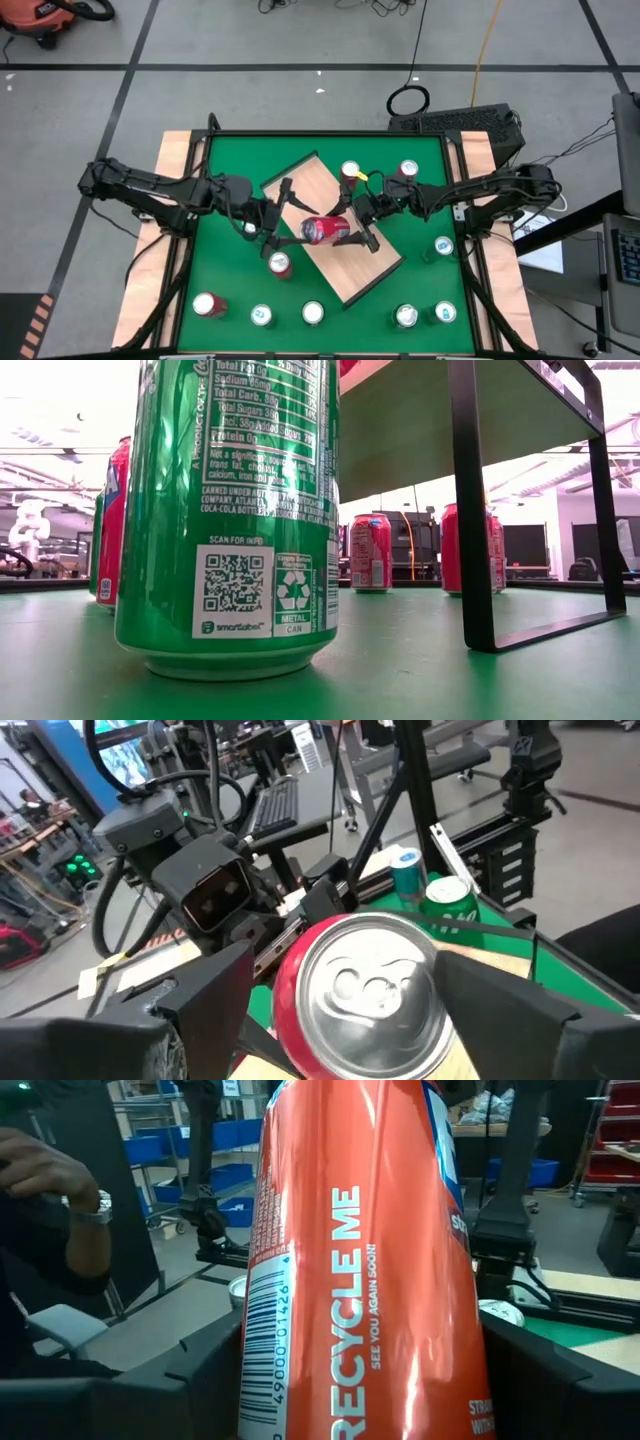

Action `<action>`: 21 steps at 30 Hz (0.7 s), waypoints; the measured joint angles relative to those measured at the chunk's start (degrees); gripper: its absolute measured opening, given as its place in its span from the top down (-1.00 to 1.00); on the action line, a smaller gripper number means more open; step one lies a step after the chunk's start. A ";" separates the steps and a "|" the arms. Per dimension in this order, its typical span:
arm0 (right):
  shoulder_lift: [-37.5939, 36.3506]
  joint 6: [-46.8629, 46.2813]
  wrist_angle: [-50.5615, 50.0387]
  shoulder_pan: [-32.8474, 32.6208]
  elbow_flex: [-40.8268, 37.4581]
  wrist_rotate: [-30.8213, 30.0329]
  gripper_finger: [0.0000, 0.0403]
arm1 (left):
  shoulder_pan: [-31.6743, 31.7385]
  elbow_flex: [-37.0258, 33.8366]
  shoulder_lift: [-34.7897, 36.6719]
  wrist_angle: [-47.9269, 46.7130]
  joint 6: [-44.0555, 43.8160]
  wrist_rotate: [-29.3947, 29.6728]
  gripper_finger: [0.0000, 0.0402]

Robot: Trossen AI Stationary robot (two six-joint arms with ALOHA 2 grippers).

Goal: Place canned beverage on shelf
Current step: Put the red soda can on the shelf

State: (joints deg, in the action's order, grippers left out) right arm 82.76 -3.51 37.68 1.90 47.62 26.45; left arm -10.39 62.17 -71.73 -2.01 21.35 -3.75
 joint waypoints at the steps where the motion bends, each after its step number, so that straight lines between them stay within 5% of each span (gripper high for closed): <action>1: 0.00 -0.12 -0.10 0.12 0.00 -0.43 -0.44 | -0.17 -0.03 0.69 -0.57 0.02 0.53 -0.61; 10: -0.11 -0.38 -0.91 1.49 0.07 -2.26 -0.44 | -3.44 -0.07 4.35 -7.72 -1.47 -0.31 -0.61; 12: -0.11 -0.33 -1.01 1.52 0.07 -2.58 -0.44 | -4.13 -0.07 4.32 -7.36 -1.54 2.75 -0.61; 16: -0.11 0.57 -1.05 1.55 0.07 -2.62 -0.44 | -4.39 -0.07 3.11 -5.70 -1.46 18.28 -0.61; 21: -0.11 0.96 -0.94 1.87 0.11 -2.62 -0.44 | -4.10 -0.07 1.86 -4.15 -1.99 16.61 -0.61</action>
State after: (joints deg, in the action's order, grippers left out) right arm 82.65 -2.55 36.74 3.77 47.72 23.83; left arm -14.49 62.11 -69.87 -6.16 19.36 12.86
